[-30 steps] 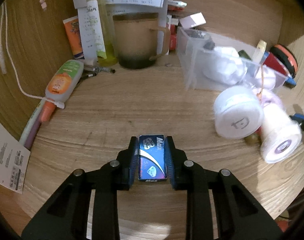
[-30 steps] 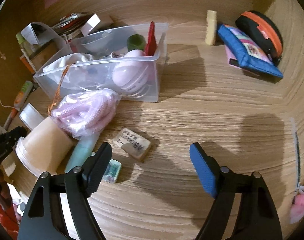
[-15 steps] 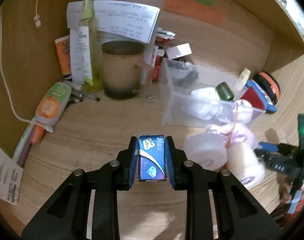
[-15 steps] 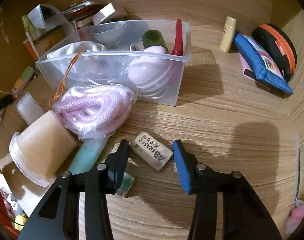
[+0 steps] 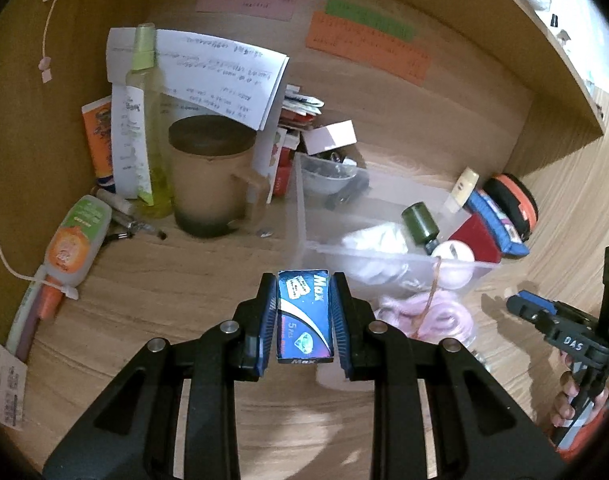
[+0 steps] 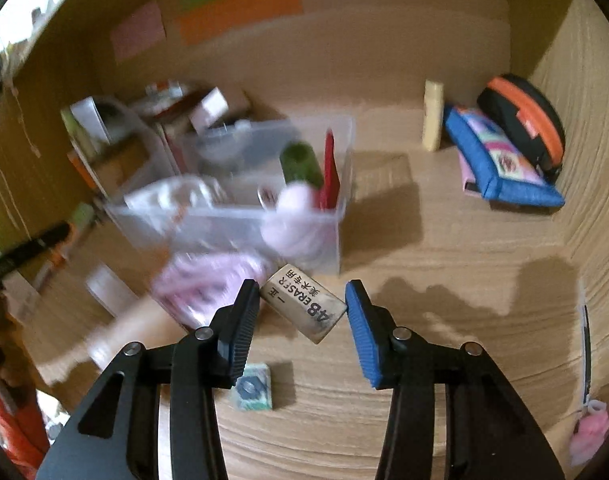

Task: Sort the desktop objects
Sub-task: 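Grasp the blue card pack with the left tool while the right tool grasps the beige eraser, then carry the card pack and eraser into the clear box and open both tools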

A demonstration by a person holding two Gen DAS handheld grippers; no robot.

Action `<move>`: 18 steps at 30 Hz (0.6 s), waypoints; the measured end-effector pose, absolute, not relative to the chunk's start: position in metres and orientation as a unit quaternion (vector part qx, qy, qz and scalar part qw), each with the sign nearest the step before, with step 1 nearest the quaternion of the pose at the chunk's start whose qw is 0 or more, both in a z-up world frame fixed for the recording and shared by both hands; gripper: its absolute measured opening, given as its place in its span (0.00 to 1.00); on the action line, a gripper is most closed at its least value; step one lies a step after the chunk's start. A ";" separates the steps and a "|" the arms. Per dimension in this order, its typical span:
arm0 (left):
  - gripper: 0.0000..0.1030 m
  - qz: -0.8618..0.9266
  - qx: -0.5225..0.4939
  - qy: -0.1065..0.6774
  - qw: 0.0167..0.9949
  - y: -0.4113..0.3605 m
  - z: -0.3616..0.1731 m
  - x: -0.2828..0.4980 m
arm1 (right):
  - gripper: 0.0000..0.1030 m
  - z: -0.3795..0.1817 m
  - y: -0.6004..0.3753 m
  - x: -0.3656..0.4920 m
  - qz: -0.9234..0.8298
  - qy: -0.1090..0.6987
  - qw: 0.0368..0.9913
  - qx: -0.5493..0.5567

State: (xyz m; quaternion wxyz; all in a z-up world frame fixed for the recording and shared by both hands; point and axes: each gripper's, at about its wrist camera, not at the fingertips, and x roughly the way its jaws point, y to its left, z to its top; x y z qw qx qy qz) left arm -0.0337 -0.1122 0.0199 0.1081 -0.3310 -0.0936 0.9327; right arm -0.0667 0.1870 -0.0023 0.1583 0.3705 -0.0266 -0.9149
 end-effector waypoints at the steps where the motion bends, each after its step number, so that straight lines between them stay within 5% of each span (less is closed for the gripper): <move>1: 0.26 0.932 -0.330 -0.097 0.110 -0.112 0.021 -0.035 | 0.40 0.002 0.186 -0.065 -0.917 -0.030 0.159 0.364; 18: 0.26 0.943 -0.298 -0.095 0.114 -0.101 0.049 -0.072 | 0.40 0.043 0.149 -0.089 -0.928 -0.034 0.207 0.308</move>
